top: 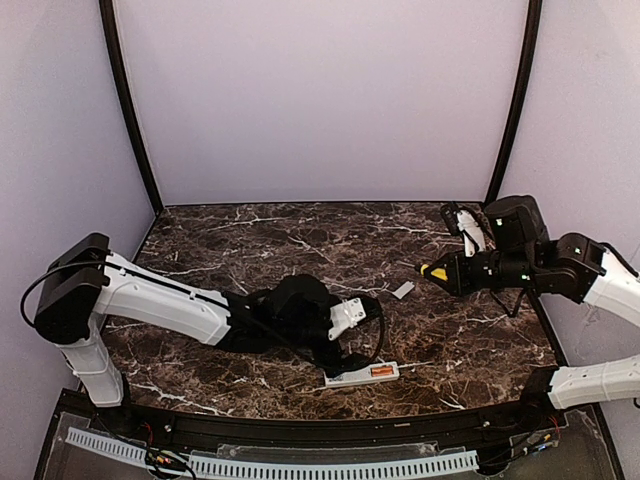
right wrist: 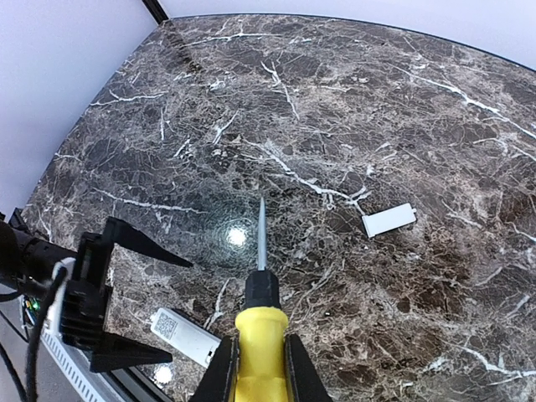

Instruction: Unload the batteries from the remote control

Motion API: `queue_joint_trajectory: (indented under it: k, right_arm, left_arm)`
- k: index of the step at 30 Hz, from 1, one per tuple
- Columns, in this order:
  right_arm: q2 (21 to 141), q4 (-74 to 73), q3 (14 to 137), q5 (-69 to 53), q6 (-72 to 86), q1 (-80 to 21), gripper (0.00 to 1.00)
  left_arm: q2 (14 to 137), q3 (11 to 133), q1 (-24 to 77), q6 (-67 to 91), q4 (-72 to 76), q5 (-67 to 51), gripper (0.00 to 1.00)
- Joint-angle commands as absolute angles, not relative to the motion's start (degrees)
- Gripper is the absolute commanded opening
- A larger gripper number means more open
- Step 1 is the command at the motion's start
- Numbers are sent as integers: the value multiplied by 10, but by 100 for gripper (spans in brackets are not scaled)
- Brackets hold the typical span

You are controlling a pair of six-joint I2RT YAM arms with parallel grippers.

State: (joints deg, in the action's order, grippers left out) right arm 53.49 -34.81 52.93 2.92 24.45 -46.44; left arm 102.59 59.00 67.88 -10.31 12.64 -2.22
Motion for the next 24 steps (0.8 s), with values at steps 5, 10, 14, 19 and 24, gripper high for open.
queue_joint_trajectory:
  k: [5, 10, 14, 19, 24]
  right_arm:
    - [538, -350, 553, 45, 236, -460, 0]
    - [543, -362, 560, 33, 234, -459, 0]
    - [554, -380, 568, -10, 233, -457, 0]
    - [562, -411, 580, -59, 243, -455, 0]
    - [562, -441, 586, -67, 251, -454, 0]
  left_arm:
    - [973, 487, 663, -84, 289, -15, 99]
    - [965, 422, 651, -85, 359, -109, 98]
    - [973, 341, 649, -86, 501, -140, 98]
    - [1002, 325, 646, -62, 553, -182, 99]
    - [1028, 319, 646, -49, 578, -184, 98]
